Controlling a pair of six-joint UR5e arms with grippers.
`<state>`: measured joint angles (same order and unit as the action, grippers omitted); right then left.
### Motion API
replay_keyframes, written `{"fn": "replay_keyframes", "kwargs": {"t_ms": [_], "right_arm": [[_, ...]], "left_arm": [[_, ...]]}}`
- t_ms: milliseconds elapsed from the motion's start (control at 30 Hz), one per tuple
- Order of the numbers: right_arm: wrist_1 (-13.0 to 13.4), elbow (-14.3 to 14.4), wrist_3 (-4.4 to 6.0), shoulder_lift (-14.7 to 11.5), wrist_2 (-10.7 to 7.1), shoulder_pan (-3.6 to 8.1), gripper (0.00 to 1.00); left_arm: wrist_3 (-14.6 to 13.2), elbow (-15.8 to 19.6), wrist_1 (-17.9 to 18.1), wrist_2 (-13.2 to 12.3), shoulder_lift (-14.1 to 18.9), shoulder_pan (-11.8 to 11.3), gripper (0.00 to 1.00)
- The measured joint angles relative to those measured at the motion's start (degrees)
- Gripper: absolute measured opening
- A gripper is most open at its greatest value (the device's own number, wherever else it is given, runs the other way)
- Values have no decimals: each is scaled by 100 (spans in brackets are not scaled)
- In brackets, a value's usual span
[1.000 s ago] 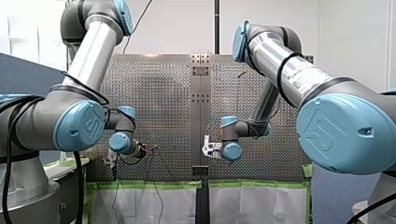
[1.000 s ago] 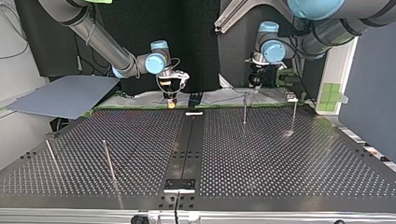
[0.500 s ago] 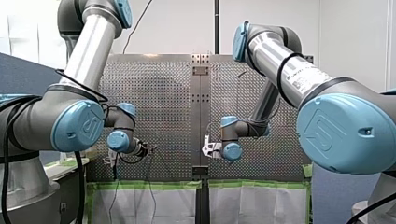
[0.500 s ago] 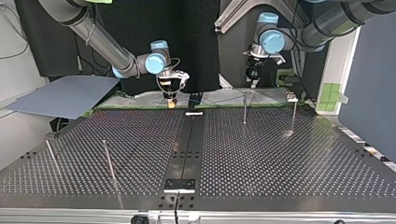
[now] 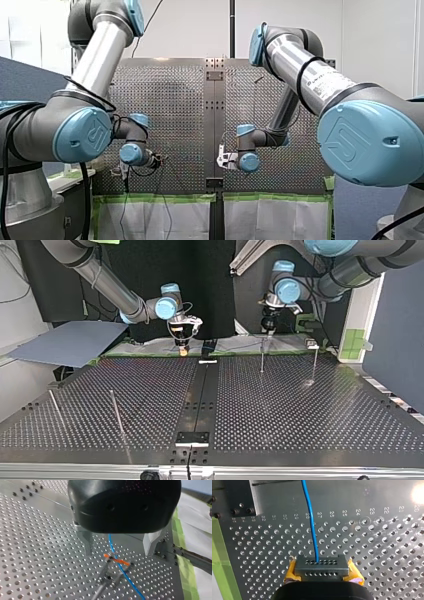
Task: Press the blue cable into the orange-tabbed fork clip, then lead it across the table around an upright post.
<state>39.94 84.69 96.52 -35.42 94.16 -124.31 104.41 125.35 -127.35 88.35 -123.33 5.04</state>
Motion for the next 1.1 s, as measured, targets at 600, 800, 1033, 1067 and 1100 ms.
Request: {"fn": "replay_keyframes", "kwargs": {"t_ms": [600,800,1033,1067,1100], "right_arm": [[4,0,0,3,-11,11,0],[10,0,0,3,-13,12,0],[6,0,-10,3,-19,9,0],[6,0,-12,3,-20,9,0],[4,0,-14,3,-20,8,0]], "left_arm": [[-429,-45,244,35,-360,72,100],[-616,-47,265,42,-356,120,100],[-844,-44,296,53,-346,201,100],[-875,-44,297,54,-346,214,100],[-894,-44,297,54,-345,225,100]]}}
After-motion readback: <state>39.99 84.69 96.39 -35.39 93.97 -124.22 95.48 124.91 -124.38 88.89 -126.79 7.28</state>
